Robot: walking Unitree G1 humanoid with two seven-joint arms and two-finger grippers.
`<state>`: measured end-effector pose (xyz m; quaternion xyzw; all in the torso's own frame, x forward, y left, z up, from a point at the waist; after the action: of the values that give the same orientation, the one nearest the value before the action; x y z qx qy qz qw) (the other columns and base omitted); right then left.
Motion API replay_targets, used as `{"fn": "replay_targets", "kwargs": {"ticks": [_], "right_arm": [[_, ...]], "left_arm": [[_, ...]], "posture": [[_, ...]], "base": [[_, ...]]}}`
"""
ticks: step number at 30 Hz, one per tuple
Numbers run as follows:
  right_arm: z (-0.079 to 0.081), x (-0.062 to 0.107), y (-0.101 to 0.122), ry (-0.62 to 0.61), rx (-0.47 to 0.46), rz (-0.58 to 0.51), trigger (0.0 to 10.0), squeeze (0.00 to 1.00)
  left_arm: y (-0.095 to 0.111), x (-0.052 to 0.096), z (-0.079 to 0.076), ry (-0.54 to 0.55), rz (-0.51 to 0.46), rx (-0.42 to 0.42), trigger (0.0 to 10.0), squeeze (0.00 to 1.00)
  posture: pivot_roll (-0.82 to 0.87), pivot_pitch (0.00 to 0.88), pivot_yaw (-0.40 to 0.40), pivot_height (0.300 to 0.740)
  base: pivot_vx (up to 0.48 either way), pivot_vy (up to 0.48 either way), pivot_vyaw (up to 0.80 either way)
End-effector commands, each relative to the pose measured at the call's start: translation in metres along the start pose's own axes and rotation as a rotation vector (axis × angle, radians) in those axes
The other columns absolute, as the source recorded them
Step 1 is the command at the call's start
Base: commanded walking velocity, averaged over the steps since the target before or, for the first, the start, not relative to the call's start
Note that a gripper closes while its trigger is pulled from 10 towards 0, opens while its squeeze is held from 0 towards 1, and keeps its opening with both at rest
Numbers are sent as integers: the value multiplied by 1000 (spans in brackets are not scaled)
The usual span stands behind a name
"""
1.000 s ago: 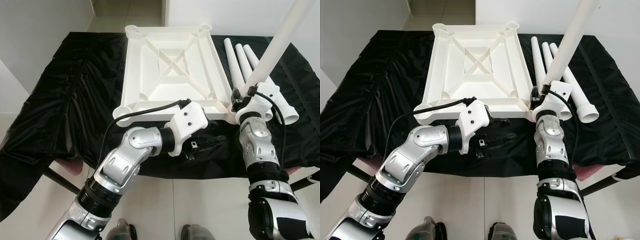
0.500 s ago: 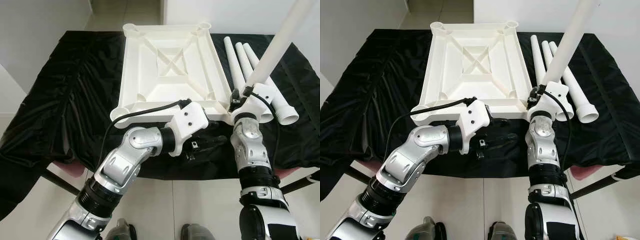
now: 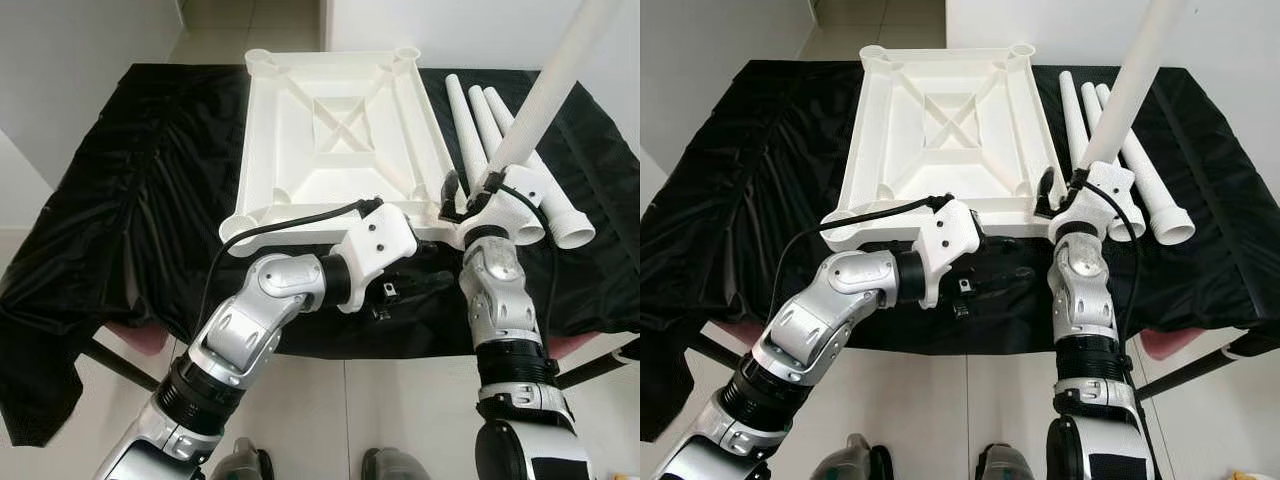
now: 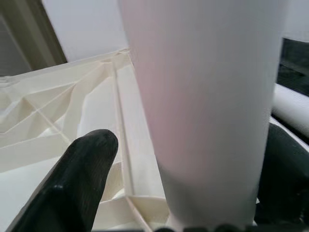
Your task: Building children table
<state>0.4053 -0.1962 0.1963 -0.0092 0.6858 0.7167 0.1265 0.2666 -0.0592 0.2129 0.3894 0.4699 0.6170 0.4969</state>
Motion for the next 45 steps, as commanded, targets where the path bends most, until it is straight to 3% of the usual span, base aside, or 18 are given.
{"fn": "replay_targets", "kwargs": {"ticks": [1, 2, 3, 7, 8, 10, 11, 12, 14, 15, 21, 23, 27, 30, 31, 34, 45], "right_arm": [[23, 6, -5, 96, -22, 25, 10000, 600], [23, 6, -5, 96, -22, 25, 10000, 600], [40, 12, -12, 176, -43, 59, 10000, 0], [46, 14, -15, 220, -53, 81, 10000, 0], [47, 14, -16, 231, -59, 92, 7137, 0], [47, 14, -16, 231, -59, 92, 7137, 0], [51, 16, -18, 263, -56, 106, 5373, 0], [55, 19, -18, 299, -51, 109, 6118, 0], [57, 21, -17, 325, -48, 112, 6118, 0], [59, 22, -18, 343, -52, 118, 10000, 0], [61, 29, -14, 425, -79, 127, 10000, 0], [50, 32, -10, 525, -60, 125, 10000, 0], [45, 33, -8, 558, -48, 122, 10000, 0], [24, 31, -8, 612, -10, 127, 10000, 0], [24, 31, -8, 612, -10, 127, 10000, 0], [0, 28, -14, 718, 62, 173, 10000, 0], [-1, 25, -23, 860, 97, 225, 10000, 0]], "left_arm": [[0, -1, 4, 23, 6, -1, 10000, 0], [0, -1, 4, 23, 6, -1, 10000, 0], [0, -1, 4, 22, 5, -2, 10000, 0], [0, -1, 4, 21, 5, -2, 10000, 0], [0, -2, 4, 20, 4, -3, 10000, 0], [0, -2, 4, 20, 4, -3, 10000, 0], [0, -2, 4, 20, 4, -3, 10000, 0], [1, -2, 4, 20, 3, -3, 10000, 0], [1, -2, 4, 21, 3, -3, 10000, 0], [1, -2, 4, 21, 2, -4, 10000, 0], [1, -2, 4, 20, 2, -5, 10000, 0], [0, -2, 4, 20, 6, -6, 10000, 0], [0, -1, 4, 19, 8, -6, 10000, 0], [-3, -1, 4, 20, 16, -4, 10000, 0], [-3, -1, 4, 20, 16, -4, 10000, 0], [-14, 4, 13, 68, 60, 6, 10000, 0], [-30, 13, 31, 177, 122, 14, 10000, 0]], "posture": [[-76, 90, 55, 740], [-76, 90, 55, 740], [-77, 91, 59, 740], [-77, 91, 59, 740], [-79, 94, 59, 740], [-79, 94, 59, 740], [-79, 94, 59, 740], [-79, 94, 59, 740], [-79, 94, 59, 740], [-80, 92, 57, 740], [-80, 92, 57, 740], [-80, 92, 57, 740], [-80, 92, 57, 740], [-84, 90, 60, 740], [-84, 90, 60, 740], [-82, 87, 60, 740], [-66, 69, 62, 740]], "base": [[0, 0, 0], [0, 0, 0], [0, 0, 0], [0, 0, 0], [0, 0, 0], [0, 0, 0], [0, 0, 0], [0, 0, 0], [0, 0, 0], [0, 0, 0], [0, 0, 0], [0, 0, 0], [0, 0, 0], [0, 0, 0], [0, 0, 0], [0, 0, 0], [0, 0, 0]]}}
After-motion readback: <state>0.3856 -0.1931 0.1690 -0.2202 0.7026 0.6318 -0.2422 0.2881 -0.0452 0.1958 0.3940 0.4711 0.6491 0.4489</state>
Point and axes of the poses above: a point about 5 cm out from each wrist's last joint towards the gripper, its own x axis pointing back from the gripper into the wrist, its own y axis along the axis of the wrist's last joint, z = x × y, the point moved 6 cm from there along -x, pointing out of the wrist towards the gripper, and after that the axes turned 1 degree about x, right-handed, at the moved point
